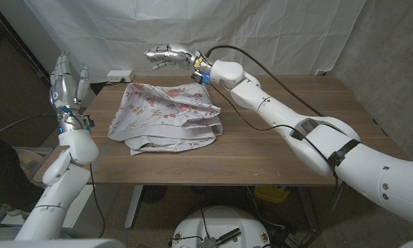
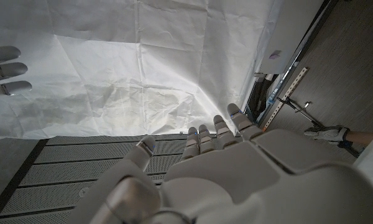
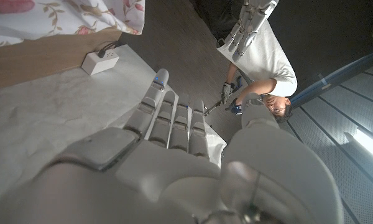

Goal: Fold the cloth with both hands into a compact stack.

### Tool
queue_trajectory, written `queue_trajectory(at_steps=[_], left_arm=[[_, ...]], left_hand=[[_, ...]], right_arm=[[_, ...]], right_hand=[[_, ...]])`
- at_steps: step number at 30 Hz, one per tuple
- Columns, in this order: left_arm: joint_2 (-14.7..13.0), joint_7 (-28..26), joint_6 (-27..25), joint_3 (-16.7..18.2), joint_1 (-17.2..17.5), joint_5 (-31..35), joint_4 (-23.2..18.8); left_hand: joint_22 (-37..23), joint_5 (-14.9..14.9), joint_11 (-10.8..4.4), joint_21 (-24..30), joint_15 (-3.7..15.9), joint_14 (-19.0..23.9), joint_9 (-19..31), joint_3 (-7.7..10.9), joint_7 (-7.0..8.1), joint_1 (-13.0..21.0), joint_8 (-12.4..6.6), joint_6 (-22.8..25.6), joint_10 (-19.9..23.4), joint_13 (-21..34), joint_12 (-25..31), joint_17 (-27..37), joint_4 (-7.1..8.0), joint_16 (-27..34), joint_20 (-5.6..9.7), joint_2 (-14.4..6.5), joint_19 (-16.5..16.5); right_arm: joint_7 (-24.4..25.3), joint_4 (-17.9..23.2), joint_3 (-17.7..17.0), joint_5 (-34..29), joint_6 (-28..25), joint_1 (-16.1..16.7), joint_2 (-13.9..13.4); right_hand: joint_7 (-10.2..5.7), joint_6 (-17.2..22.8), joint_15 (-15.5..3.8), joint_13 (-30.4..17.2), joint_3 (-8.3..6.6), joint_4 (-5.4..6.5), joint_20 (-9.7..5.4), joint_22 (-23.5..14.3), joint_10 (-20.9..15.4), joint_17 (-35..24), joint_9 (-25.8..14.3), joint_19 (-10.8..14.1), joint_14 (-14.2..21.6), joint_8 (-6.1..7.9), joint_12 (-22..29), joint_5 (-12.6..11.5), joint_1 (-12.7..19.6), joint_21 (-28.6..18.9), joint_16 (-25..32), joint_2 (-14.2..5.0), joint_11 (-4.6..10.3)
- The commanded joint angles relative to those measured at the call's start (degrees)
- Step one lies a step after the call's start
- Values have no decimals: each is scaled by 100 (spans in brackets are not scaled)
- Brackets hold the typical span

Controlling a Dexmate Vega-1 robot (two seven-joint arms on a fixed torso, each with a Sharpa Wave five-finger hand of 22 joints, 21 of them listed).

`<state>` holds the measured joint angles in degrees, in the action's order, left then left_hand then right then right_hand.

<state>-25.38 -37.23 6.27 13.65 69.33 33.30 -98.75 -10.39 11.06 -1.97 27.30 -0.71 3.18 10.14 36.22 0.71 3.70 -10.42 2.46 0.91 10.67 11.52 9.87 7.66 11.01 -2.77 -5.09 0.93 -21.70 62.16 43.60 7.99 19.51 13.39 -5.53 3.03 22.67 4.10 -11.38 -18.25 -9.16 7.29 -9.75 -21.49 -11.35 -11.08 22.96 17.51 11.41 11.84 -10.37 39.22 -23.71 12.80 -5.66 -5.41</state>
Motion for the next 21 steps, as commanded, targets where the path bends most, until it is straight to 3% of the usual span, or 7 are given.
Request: queue_trajectory(at_steps=[1, 10, 21], left_arm=[[-68, 87, 42, -91, -68, 24, 30], [-87, 125, 12, -88, -40, 42, -45], [-123, 182, 33, -126, -84, 53, -40]], left_hand=[[-20, 24, -17, -23, 7, 44, -1, 44, -8, -30, -26, 55, 31, 3, 39, 13, 17, -8, -19, -337, -42], [-20, 22, -22, -32, 9, 48, 0, 47, -2, -33, -25, 60, 43, 2, 39, 15, 25, -12, -19, -334, -44], [-21, 21, -20, -41, 11, 56, 0, 53, -4, -35, -25, 65, 46, 2, 36, 15, 32, -14, -21, -334, -47]], right_arm=[[1498, 1490, 392, -1516, -234, 467, -994], [2458, 2317, 535, -2732, -886, 791, -1547], [2648, 3667, 480, -3553, -1878, 1409, -2315]], right_hand=[[-35, -101, -1, -32, 26, 25, 15, -19, 87, -19, -20, -39, -32, -22, -33, 20, -19, 35, -24, 80, 52], [-65, -161, -55, -38, 50, 28, 14, -20, 102, -25, -24, -32, -18, -36, -35, 16, -27, 57, -15, 114, 69], [-81, -197, -68, -49, 213, 138, 22, -23, 132, -50, -35, -49, -68, -24, -35, 14, -274, 122, -25, 267, 70]])
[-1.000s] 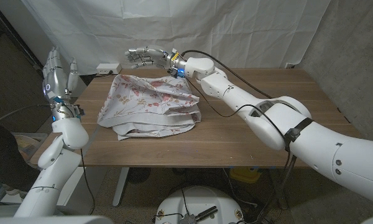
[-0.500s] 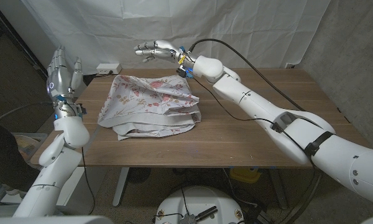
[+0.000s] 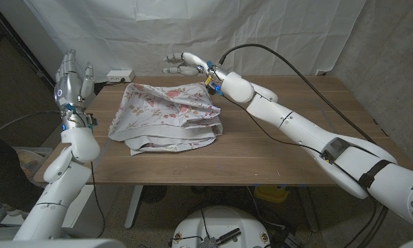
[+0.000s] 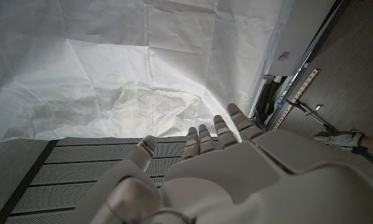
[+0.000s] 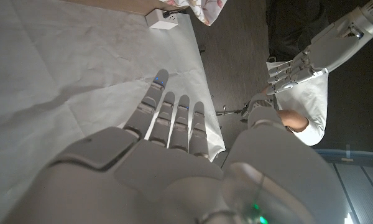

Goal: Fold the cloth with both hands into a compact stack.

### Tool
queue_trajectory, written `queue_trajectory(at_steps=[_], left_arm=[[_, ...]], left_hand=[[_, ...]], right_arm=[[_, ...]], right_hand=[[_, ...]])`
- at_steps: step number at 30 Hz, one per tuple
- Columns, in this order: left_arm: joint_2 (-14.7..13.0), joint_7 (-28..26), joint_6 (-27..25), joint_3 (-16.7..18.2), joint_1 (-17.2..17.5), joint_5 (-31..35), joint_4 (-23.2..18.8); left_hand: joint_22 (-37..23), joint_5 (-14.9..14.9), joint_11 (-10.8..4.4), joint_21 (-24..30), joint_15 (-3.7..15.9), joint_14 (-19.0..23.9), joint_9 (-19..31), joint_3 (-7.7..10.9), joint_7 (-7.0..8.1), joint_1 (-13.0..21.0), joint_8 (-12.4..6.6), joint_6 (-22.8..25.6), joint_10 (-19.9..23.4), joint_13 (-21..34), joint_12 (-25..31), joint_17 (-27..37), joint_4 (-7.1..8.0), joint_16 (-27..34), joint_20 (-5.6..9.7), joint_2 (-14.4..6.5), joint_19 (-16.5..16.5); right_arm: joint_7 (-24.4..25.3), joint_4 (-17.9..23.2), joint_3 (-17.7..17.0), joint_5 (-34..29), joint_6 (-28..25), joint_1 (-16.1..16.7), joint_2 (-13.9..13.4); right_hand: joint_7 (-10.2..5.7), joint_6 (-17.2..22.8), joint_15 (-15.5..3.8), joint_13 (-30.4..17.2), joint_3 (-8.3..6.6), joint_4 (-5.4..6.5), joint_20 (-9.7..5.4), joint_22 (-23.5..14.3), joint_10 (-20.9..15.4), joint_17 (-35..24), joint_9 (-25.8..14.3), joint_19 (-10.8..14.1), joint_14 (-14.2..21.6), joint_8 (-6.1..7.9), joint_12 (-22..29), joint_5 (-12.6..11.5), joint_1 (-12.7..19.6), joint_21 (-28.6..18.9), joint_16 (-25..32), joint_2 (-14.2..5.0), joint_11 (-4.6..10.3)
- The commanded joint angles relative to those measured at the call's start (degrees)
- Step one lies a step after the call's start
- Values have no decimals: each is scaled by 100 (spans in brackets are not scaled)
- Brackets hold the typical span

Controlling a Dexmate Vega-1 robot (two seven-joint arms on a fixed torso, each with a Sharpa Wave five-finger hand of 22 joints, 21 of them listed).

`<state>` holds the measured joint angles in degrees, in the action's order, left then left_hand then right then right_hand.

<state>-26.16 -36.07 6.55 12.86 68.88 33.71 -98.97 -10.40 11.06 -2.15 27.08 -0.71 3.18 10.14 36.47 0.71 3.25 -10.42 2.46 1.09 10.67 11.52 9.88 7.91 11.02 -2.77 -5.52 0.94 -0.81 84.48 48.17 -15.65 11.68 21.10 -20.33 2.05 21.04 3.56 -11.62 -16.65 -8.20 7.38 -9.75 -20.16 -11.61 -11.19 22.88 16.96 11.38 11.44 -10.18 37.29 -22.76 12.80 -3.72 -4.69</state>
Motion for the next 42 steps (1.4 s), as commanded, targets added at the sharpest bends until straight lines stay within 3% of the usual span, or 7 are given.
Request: queue_trajectory(at_steps=[1, 8, 17, 29, 35, 42], left_arm=[[-53, 84, 11, -53, -49, 3, -9], [-105, 138, 83, -84, -95, -34, 56], [-151, 161, 115, -63, -59, -12, 2], [-174, 216, 102, -51, -68, 17, -20], [-167, 221, 88, -62, -99, 11, 13], [-183, 216, 111, -73, -130, 4, 56]], left_hand=[[-20, 21, 2, -19, 10, 56, -1, 29, -4, 10, -24, 65, 27, 2, 35, 15, 8, -16, -21, -291, -48], [-20, 20, 0, -27, 13, 56, -1, 33, 0, 9, -21, 61, 30, 2, 33, 15, 12, -19, -29, -292, -44], [-21, 19, -4, -34, 15, 64, 0, 38, 0, 8, -23, 72, 44, 2, 35, 16, 17, -20, -32, -292, -49], [-21, 19, -17, -44, 11, 71, 0, 46, 10, 7, -21, 72, 48, 2, 32, 16, 24, -22, -30, -296, -51], [-22, 20, -11, -46, 9, 71, 0, 52, 10, 7, -20, 71, 46, 2, 30, 16, 29, -24, -25, -302, -60], [-22, 21, -10, -54, 21, 73, 0, 64, 6, 5, -17, 69, 42, 2, 24, 17, 40, -27, -25, -316, -66]], right_arm=[[579, 1562, 26, -1305, -1207, 703, -899], [793, 2228, 91, -2237, -1987, 1106, -1207], [761, 2519, 183, -3116, -2837, 1448, -1356], [-35, 2630, 279, -3329, -3454, 1482, -1299], [-336, 2708, 316, -3270, -3572, 1481, -1309], [-614, 2711, 417, -3354, -3692, 1427, -1340]], right_hand=[[17, -28, -17, -26, 68, 53, 14, -24, -4, -25, -26, -38, -14, -17, 8, -7, -104, 32, -24, 85, -2], [1, 81, -103, -33, 181, 131, 12, -27, -116, -44, -32, 3, 100, 36, 56, -35, -295, 68, 29, 163, 47], [-44, 164, -307, -39, 146, 49, -34, -32, -244, -40, -32, 119, 264, 65, 98, -108, -163, 77, 90, 136, 80], [-44, 164, -363, -47, 240, 85, -62, -37, -214, -70, -31, 120, 295, 58, 79, -122, -281, 116, 113, 236, 79], [-12, 180, -350, -60, 435, 256, -43, -46, -229, -125, -44, 118, 316, 64, 82, -137, -657, 170, 143, 349, 41], [-17, 268, -386, -66, 531, 322, -17, -50, -276, -155, -43, 115, 378, 91, 97, -158, -825, 203, 179, 415, 34]])
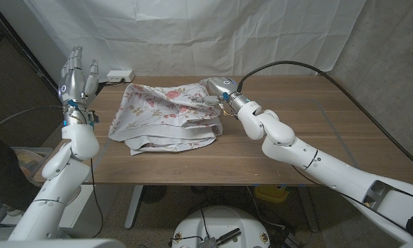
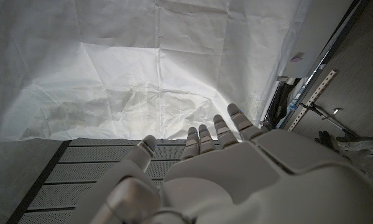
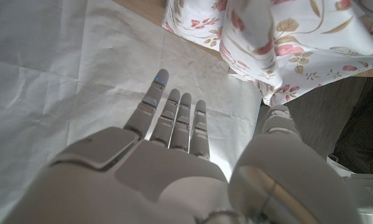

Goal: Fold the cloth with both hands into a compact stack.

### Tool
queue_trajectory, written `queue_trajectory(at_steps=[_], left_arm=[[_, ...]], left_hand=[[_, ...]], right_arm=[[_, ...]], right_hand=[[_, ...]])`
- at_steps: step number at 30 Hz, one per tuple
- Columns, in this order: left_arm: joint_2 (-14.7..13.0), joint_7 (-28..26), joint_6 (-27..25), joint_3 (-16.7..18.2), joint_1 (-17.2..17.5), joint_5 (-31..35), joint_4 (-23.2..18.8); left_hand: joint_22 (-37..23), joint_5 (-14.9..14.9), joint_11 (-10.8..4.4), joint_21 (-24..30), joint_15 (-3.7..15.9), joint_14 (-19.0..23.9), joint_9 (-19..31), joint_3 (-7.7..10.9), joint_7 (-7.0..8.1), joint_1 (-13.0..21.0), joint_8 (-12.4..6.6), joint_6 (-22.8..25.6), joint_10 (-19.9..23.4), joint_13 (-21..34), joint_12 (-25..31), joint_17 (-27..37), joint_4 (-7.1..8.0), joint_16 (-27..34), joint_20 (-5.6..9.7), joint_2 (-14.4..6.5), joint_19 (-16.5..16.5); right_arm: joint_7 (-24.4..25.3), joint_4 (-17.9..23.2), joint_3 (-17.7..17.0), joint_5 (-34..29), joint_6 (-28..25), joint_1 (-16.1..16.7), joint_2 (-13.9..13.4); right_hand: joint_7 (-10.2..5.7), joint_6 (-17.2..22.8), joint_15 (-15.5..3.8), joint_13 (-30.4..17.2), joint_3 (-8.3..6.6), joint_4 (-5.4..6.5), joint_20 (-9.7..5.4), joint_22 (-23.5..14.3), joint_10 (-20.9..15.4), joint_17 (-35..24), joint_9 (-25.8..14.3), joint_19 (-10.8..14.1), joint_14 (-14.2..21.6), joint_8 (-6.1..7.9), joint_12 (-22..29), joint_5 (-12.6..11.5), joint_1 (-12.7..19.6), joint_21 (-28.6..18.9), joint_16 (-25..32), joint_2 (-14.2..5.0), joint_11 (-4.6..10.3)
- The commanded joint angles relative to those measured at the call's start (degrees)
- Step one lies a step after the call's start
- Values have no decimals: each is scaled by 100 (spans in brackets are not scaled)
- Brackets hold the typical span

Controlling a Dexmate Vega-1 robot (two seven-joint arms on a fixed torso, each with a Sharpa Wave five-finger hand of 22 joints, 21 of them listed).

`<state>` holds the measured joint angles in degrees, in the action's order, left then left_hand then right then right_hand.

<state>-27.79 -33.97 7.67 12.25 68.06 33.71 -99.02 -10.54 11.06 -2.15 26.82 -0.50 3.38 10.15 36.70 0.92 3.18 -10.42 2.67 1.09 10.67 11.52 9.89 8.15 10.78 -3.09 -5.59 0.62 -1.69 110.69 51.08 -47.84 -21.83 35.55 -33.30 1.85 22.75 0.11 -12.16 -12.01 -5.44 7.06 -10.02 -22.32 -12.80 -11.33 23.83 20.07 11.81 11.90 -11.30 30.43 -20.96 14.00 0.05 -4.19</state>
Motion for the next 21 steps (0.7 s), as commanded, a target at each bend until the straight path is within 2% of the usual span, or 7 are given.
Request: queue_trajectory(at_steps=[1, 5, 16, 18, 19, 20, 21], left_arm=[[-22, 15, -1, -13, -51, -3, 64], [-34, 30, 15, -27, -83, -26, 101], [-80, 44, 42, -137, -218, -26, 215], [-86, 54, 40, -152, -233, -36, 227], [-87, 58, 33, -159, -241, -38, 232], [-89, 60, 33, -167, -248, -43, 241], [-96, 70, 37, -175, -254, -51, 251]], left_hand=[[-8, 21, -6, -28, 5, 53, 0, 42, -17, 12, -17, 48, 40, 2, 23, 17, 18, -4, 10, -311, -38], [-8, 21, -6, -33, -3, 57, 0, 45, -17, 12, -19, 53, 42, 2, 22, 17, 21, -3, 10, -312, -36], [-9, 21, -8, -52, 2, 54, 0, 51, -21, 7, -21, 63, 44, 2, 20, 17, 30, -8, 42, -309, -17], [-9, 20, -9, -53, 3, 55, 0, 51, -16, 6, -20, 61, 45, 2, 20, 17, 31, -8, 42, -308, -18], [-9, 20, -10, -54, 4, 58, 0, 52, -24, 6, -16, 52, 47, 2, 20, 17, 32, -7, 48, -307, -20], [-9, 20, -9, -56, 4, 56, 0, 52, -31, 5, -16, 52, 46, 2, 19, 17, 32, -8, 47, -307, -19], [-9, 20, -8, -58, 5, 55, 0, 52, -32, 5, -16, 52, 47, 2, 19, 17, 33, -9, 48, -306, -16]], right_arm=[[-545, 103, 143, -157, -351, -7, -60], [-670, 121, 242, -334, -437, -13, -96], [-989, 66, 419, -782, -553, -117, -109], [-829, 44, 411, -860, -562, -79, -78], [-722, 34, 410, -900, -537, -60, -77], [-573, 17, 380, -872, -483, -27, -66], [-359, -2, 341, -844, -434, 27, -45]], right_hand=[[5, 139, -62, -13, 88, 63, 16, -24, -110, -47, -27, 22, 102, 62, 69, -56, -181, 34, 78, 45, -11], [-6, 159, -113, -17, 60, 27, 16, -25, -140, -59, -25, 39, 190, 64, 76, -99, -111, 48, 121, 5, 10], [-133, 179, -368, -56, -202, -392, 14, -32, -174, -118, -16, 114, 450, 53, 87, -381, 727, 132, 260, -88, 123], [-222, 462, -483, -85, -288, -429, -54, -36, -463, -195, -17, 269, 720, 146, 205, -482, 998, 117, 415, -158, 149], [-246, 757, -569, -111, -428, -452, -109, -40, -665, -282, -20, 400, 972, 233, 285, -555, 1328, 107, 569, -316, 230], [-325, 1098, -654, -133, -465, -435, -174, -44, -980, -371, -21, 543, 1235, 338, 407, -569, 1482, 80, 727, -352, 239], [-425, 1529, -737, -162, -556, -437, -238, -51, -1315, -483, -27, 690, 1516, 480, 544, -585, 1707, 43, 906, -489, 299]])
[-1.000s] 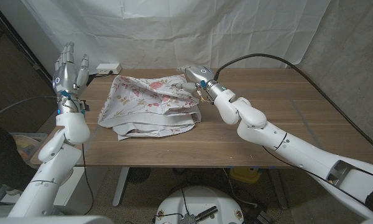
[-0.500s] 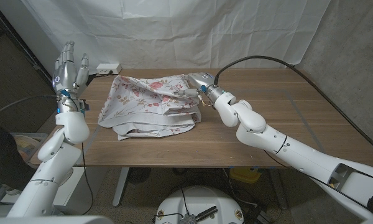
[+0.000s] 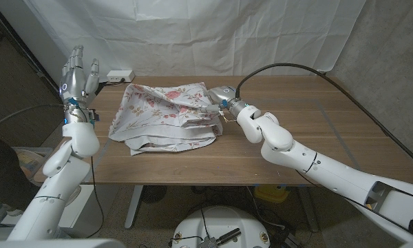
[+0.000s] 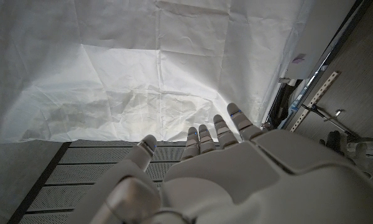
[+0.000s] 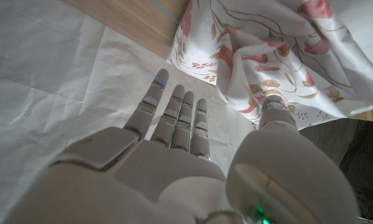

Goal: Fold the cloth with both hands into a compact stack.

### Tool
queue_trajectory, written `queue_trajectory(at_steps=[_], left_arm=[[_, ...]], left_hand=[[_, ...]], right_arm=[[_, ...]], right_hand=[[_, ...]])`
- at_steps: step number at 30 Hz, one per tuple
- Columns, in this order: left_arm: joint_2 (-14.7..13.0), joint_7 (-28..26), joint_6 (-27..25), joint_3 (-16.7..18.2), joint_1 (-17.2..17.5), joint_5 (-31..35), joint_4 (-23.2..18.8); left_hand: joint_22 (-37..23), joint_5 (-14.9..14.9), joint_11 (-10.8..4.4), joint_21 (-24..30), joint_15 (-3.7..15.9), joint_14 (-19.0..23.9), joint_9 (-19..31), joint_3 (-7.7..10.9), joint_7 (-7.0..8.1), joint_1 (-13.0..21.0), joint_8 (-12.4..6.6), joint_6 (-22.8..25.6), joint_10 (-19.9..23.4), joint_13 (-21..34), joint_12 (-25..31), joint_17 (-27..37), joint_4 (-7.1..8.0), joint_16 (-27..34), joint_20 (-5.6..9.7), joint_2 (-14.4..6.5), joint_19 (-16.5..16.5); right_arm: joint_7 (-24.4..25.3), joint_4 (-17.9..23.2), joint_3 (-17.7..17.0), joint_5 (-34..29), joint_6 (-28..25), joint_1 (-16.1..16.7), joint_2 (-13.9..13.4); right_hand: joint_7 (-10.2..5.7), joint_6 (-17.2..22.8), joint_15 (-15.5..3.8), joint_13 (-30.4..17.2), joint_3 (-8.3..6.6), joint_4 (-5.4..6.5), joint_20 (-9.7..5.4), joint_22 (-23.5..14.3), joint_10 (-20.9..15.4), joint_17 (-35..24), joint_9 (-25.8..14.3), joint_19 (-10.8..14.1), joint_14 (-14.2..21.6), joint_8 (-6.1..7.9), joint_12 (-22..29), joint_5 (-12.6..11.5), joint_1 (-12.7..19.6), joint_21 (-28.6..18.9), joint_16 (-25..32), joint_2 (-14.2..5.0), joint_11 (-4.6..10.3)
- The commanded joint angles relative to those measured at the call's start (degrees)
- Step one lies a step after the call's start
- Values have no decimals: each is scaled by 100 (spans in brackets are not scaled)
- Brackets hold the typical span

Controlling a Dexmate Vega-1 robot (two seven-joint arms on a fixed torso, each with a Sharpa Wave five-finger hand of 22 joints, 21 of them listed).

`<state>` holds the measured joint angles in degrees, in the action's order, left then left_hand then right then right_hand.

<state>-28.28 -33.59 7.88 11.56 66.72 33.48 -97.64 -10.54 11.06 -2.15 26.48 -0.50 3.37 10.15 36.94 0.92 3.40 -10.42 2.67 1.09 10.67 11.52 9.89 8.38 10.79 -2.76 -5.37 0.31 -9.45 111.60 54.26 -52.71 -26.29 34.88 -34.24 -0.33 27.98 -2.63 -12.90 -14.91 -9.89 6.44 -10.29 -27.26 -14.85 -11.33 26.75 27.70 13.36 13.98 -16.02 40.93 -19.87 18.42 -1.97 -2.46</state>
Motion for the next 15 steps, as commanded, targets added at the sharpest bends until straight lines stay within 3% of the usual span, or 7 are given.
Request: queue_trajectory(at_steps=[1, 4, 6, 15], left_arm=[[-49, 34, 14, -114, -125, -29, 120], [-52, 31, 6, -134, -135, -35, 137], [-47, 20, -4, -141, -138, -40, 142], [-48, 11, -59, -129, -99, -65, 128]], left_hand=[[-10, 20, -10, -25, 3, 58, 0, 29, -27, -17, -15, 51, 44, 2, 17, 17, 9, -9, 18, -327, 16], [-10, 20, -9, -28, 6, 56, 0, 29, -19, -18, -15, 51, 45, 2, 18, 17, 10, -10, 31, -325, 18], [-10, 19, -10, -29, 4, 57, 0, 30, -14, -19, -16, 54, 48, 2, 18, 17, 11, -10, 37, -325, 18], [-10, 19, -10, -40, 0, 48, 0, 32, -4, -21, -11, 44, 46, 2, 16, 16, 13, -16, 58, -319, 28]], right_arm=[[636, -118, -19, -308, 98, 141, 58], [1217, -161, -128, -186, 316, 253, 105], [1441, -184, -158, -169, 409, 274, 138], [1479, -285, -269, 344, 892, 138, 268]], right_hand=[[-247, 1586, -627, -141, -326, 42, -270, -37, -1366, -477, -38, 622, 1256, 522, 574, -66, 851, -142, 777, -448, 267], [-304, 2594, -769, -297, -419, 111, -455, -67, -2412, -979, -67, 957, 1973, 912, 1069, 100, 1142, -290, 1323, -743, 454], [-268, 2967, -818, -368, -479, 115, -533, -80, -2713, -1183, -86, 1079, 2248, 1090, 1232, 169, 1268, -362, 1516, -806, 461], [-159, 3139, -801, -486, -554, 110, -555, -99, -3117, -1475, -201, 1156, 2463, 1274, 1467, 241, 1434, -439, 1721, -813, 364]])
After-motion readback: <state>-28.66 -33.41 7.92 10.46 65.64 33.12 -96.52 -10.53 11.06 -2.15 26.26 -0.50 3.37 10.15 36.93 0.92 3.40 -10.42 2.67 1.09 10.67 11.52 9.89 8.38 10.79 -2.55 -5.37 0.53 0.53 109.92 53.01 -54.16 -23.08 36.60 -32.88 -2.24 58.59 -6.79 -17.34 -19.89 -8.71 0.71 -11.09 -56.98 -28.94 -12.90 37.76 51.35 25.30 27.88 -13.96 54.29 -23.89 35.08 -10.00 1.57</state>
